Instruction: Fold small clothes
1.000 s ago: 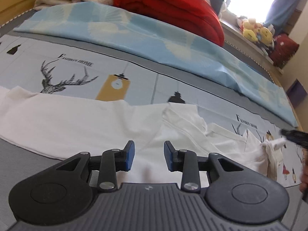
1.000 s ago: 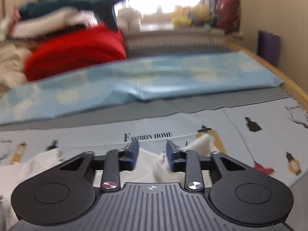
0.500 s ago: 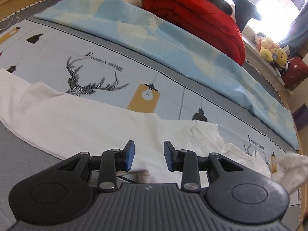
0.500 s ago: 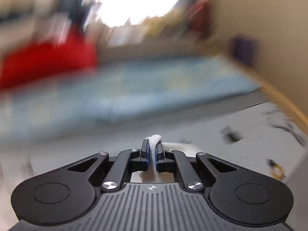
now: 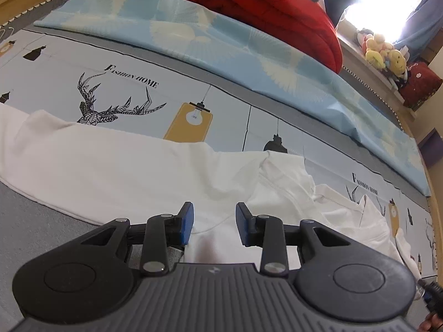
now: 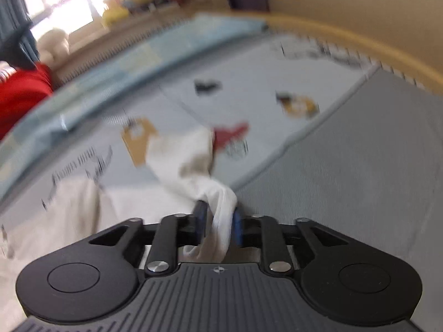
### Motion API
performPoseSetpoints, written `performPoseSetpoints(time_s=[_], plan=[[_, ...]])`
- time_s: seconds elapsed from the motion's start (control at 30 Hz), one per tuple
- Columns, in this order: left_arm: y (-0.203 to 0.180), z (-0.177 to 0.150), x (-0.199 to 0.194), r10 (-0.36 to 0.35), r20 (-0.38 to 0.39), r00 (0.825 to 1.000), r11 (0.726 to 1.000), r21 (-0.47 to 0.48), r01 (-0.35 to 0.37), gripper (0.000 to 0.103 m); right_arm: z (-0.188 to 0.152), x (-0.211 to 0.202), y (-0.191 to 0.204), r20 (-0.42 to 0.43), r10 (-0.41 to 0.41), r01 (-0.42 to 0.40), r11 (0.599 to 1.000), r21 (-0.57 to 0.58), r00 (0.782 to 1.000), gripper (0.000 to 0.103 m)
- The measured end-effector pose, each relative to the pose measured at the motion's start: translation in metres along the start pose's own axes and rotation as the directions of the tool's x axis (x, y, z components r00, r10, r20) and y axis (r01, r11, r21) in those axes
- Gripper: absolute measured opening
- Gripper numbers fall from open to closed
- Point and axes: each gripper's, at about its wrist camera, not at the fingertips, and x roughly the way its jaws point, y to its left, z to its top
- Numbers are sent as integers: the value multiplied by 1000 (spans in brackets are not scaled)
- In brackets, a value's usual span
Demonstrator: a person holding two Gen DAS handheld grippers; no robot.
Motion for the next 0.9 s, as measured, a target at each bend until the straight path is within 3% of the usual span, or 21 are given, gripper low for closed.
performPoseSetpoints(time_s=[0.07,0.23,0.3,0.33,0.43,0.53,0.57,0.6,0.63,0.67,0.77,0.83,0.9], plan=[[-2,-1,2,11,-2,1000,1000,11,-11,37,6,0,-10,23,34,-34,999,15,999,34],[-9,-3,8,19,-10,1000,999,34,-18,37,52,6,-24,77,76,-82,994,78,994,35],[-13,-5,10,27,-12,1000,998,52,-26,37,67,18,-25,91,91,-100,989,108,992,44],[-15,-5,11,29,-14,999,998,55,-29,37,73,29,-24,66,101,-107,989,102,993,51],[-19,-7,14,37,-15,999,997,66,-36,37,76,80,-17,-106,128,-120,990,80,986,52],[-23,-9,17,41,-18,999,996,80,-40,37,73,122,-14,-225,76,-55,994,98,971,52],[-24,-10,18,44,-19,999,996,84,-43,37,76,126,-9,-204,70,-55,996,75,977,47],[-25,-11,19,47,-21,999,995,88,-45,37,79,128,-3,-197,63,-56,998,40,978,36],[-26,-11,20,48,-22,999,995,91,-46,37,83,131,5,-202,70,-72,997,-4,977,3],[-27,-12,20,50,-22,999,994,96,-48,37,87,133,11,-218,93,-104,994,-41,972,4],[-29,-14,22,55,-23,998,992,113,-52,37,110,115,26,-116,115,-134,977,-169,987,4],[-30,-15,23,58,-23,998,991,123,-55,37,134,92,6,37,130,-127,989,-75,991,4],[-30,-15,24,61,-23,998,990,129,-58,37,151,65,-29,238,26,-41,997,60,971,4]])
